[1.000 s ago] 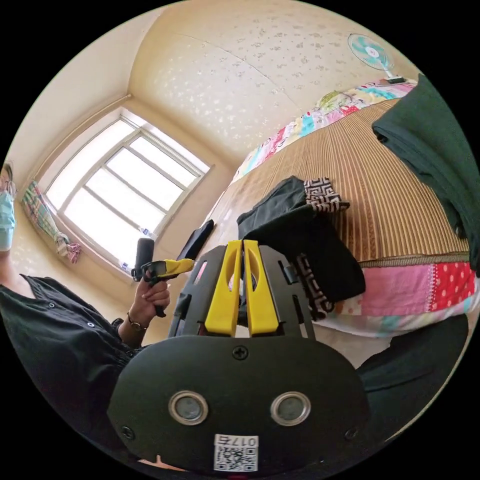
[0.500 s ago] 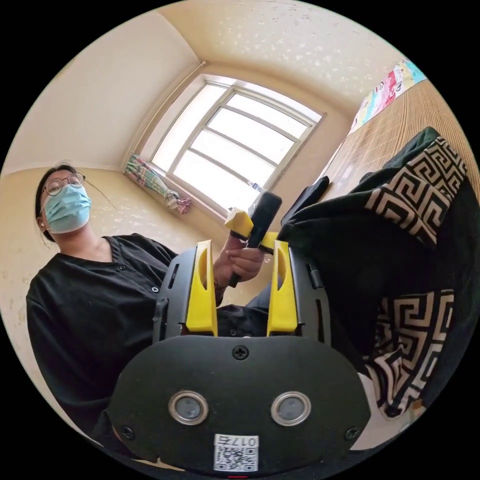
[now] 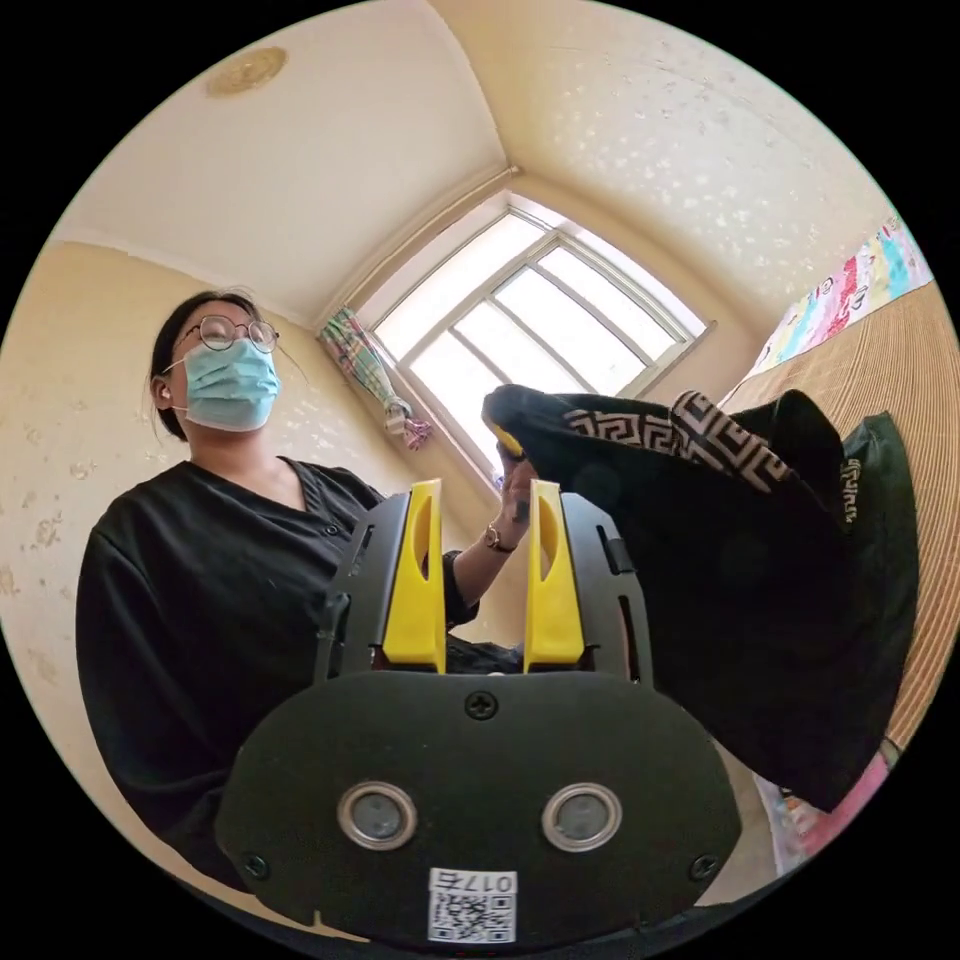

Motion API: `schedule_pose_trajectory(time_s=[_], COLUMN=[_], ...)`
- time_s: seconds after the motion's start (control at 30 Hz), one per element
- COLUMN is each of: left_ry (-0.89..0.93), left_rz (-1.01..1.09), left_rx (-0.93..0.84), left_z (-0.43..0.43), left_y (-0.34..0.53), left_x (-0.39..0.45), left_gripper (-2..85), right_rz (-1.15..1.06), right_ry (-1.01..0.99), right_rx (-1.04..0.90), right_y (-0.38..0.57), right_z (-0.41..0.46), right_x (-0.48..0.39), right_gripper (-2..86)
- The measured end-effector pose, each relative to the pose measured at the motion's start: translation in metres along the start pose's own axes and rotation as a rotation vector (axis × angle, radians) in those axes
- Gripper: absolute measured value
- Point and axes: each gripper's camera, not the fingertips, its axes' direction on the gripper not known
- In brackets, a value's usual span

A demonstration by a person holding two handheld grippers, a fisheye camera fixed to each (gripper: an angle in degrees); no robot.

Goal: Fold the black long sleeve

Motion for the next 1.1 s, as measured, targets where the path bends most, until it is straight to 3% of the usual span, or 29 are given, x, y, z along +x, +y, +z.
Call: schedule_pose_trajectory(time_s=[0.13, 0.27, 0.37, 0.5, 0.8, 0.93, 1.03, 1.1], left_ry=[0.182, 0.528, 0.765, 0.928, 0.899, 0.796, 0.612, 0.331], left_rz=[0.297, 0.510, 0.485, 0.308, 0.295, 0.300, 0.316, 0.280], left_rx=[0.024, 0.071, 0.135, 0.165, 0.179, 0.146, 0.102, 0.037], left_z=[-0.020, -0.019, -0.005, 0.045, 0.079, 0.081, 0.065, 0.045], left_y=[-0.039, -0.067, -0.075, -0.073, -0.056, -0.059, -0.064, -0.066], left_x=[0.045, 0.064, 0.032, -0.007, 0.019, 0.036, 0.065, 0.096], left_gripper=[-0.9, -0.8, -0.9, -0.9, -0.8, -0.8, -0.8, -0.8], right_rz=[-0.066, -0.091, -0.092, -0.062, -0.061, -0.186, -0.216, -0.268], right_ry=[0.100, 0.185, 0.188, 0.201, 0.490, 0.536, 0.602, 0.605], right_rx=[0.079, 0.068, 0.045, 0.031, -0.118, -0.010, 0.039, 0.111], right_y=[-0.013, -0.024, -0.032, -0.034, -0.021, -0.026, -0.046, -0.059], right_z=[-0.019, -0.012, 0.002, 0.026, 0.073, 0.069, 0.054, 0.040], right_x=[-0.030, -0.042, -0.041, -0.032, -0.038, -0.070, -0.095, -0.116], right_gripper=[12.0, 11.4, 11.0, 11.0, 11.1, 3.5, 2.6, 2.1])
